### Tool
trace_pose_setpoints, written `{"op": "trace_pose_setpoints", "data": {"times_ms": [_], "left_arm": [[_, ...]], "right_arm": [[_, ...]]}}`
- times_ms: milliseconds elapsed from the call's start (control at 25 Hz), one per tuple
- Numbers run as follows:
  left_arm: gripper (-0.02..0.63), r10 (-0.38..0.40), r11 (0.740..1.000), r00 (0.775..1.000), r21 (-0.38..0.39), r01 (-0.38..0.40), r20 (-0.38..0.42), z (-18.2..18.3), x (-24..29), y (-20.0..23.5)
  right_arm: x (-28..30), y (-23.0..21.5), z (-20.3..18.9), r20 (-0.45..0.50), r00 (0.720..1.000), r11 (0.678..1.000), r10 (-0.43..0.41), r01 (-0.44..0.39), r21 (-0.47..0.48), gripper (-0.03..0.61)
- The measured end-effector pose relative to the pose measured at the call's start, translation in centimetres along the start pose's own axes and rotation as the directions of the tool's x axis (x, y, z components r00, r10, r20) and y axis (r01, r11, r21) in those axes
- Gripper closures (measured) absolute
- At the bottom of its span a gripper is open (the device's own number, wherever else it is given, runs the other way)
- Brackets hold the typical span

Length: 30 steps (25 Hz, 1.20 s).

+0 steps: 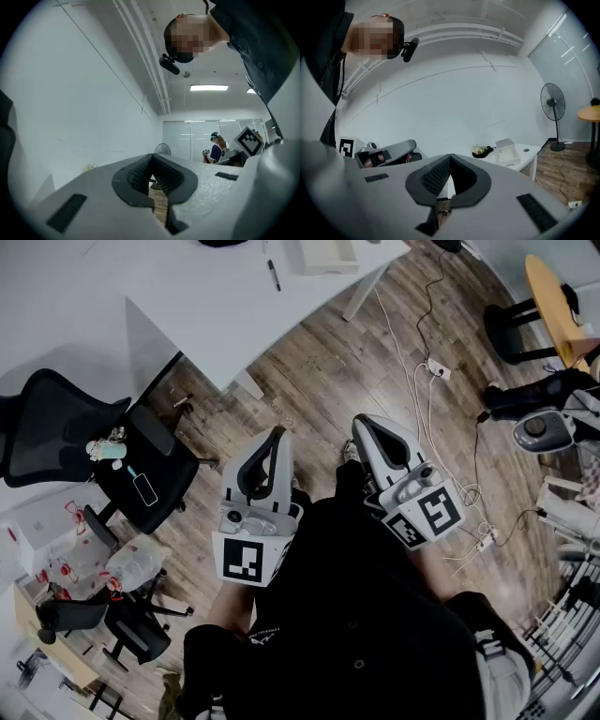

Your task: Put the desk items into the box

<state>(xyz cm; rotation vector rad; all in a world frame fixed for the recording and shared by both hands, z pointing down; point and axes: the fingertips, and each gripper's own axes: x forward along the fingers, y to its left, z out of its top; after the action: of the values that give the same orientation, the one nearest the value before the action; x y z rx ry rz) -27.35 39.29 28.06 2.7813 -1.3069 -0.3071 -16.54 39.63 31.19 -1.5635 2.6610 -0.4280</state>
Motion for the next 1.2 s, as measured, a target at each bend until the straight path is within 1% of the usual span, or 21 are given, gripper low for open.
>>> {"op": "trace_pose_setpoints", "data": {"times_ms": [80, 160, 280, 360, 440, 560, 600, 640, 680, 760, 840, 880, 960, 1040, 1200], "left_arm": [[0.606, 0.003, 1.0, 1.0, 0.024, -0.002, -0.028, -0.4, -2.3, -1.3], [0.606, 0.008, 1.0, 0.998, 0.02, -0.006, -0.056, -0.8, -4.2, -2.8], [0.606, 0.005, 0.999, 0.997, -0.033, -0.008, -0.08, -1.5, -6.4, -5.9], [0.606, -0.011, 0.997, 0.996, -0.071, 0.005, -0.087, -2.1, -7.2, -9.0], [0.606, -0.05, 0.994, 0.995, -0.103, 0.041, -0.085, -2.6, -7.2, -13.1], [0.606, -0.138, 0.984, 0.986, -0.13, 0.125, -0.096, -3.3, -6.8, -19.8], [0.606, -0.154, 0.982, 0.983, -0.126, 0.142, -0.098, -3.3, -6.8, -21.6], [0.606, -0.157, 0.984, 0.983, -0.103, 0.147, -0.098, -3.1, -6.9, -22.9], [0.606, -0.144, 0.988, 0.985, -0.064, 0.138, -0.096, -2.8, -6.9, -23.8], [0.606, -0.075, 0.997, 0.994, 0.013, 0.076, -0.074, -1.9, -7.0, -24.4], [0.606, 0.02, 0.999, 0.999, 0.043, -0.019, -0.036, -1.0, -7.4, -24.2], [0.606, 0.066, 0.997, 0.997, 0.049, -0.065, -0.025, -0.8, -7.9, -24.1], [0.606, 0.136, 0.989, 0.99, 0.068, -0.134, -0.032, -1.2, -9.2, -23.9], [0.606, 0.173, 0.981, 0.984, 0.094, -0.167, -0.053, -1.9, -10.3, -23.8], [0.606, 0.204, 0.972, 0.976, 0.136, -0.192, -0.078, -2.6, -10.7, -23.3]], "right_arm": [[-2.4, 2.2, -0.5, -0.003, 1.0, 1.0, 0.008, -0.008, -0.02, 0.58], [-5.0, 3.6, -0.9, -0.003, 1.0, 1.0, 0.007, -0.007, -0.025, 0.58], [-9.1, 4.2, -0.9, 0.012, 1.0, 1.0, -0.009, 0.009, -0.01, 0.58], [-12.3, 4.2, -0.9, 0.02, 1.0, 1.0, -0.023, 0.022, 0.015, 0.58], [-15.5, 4.0, -1.3, 0.007, 0.999, 0.999, -0.033, 0.033, 0.04, 0.58], [-19.8, 2.8, -2.7, -0.028, 0.999, 0.997, -0.044, 0.046, 0.061, 0.58], [-21.0, 2.2, -3.1, -0.03, 0.998, 0.996, -0.046, 0.048, 0.07, 0.58], [-21.8, 1.6, -3.3, -0.026, 0.999, 0.996, -0.046, 0.047, 0.075, 0.58], [-22.4, 1.0, -3.3, -0.018, 0.999, 0.997, -0.042, 0.043, 0.07, 0.58], [-22.9, 0.2, -2.7, 0.009, 1.0, 0.999, -0.027, 0.026, 0.032, 0.58], [-23.4, -0.1, -1.7, 0.042, 0.999, 1.0, -0.009, 0.009, -0.012, 0.58], [-23.9, 0.0, -1.2, 0.056, 0.998, 1.0, 0.001, 0.0, -0.021, 0.58], [-24.9, 0.5, -0.9, 0.074, 0.997, 1.0, 0.022, -0.021, -0.01, 0.58], [-25.7, 0.9, -1.0, 0.075, 0.997, 0.999, 0.035, -0.034, -0.005, 0.58], [-26.1, 0.6, -1.5, 0.055, 0.998, 0.997, 0.043, -0.039, -0.062, 0.58]]}}
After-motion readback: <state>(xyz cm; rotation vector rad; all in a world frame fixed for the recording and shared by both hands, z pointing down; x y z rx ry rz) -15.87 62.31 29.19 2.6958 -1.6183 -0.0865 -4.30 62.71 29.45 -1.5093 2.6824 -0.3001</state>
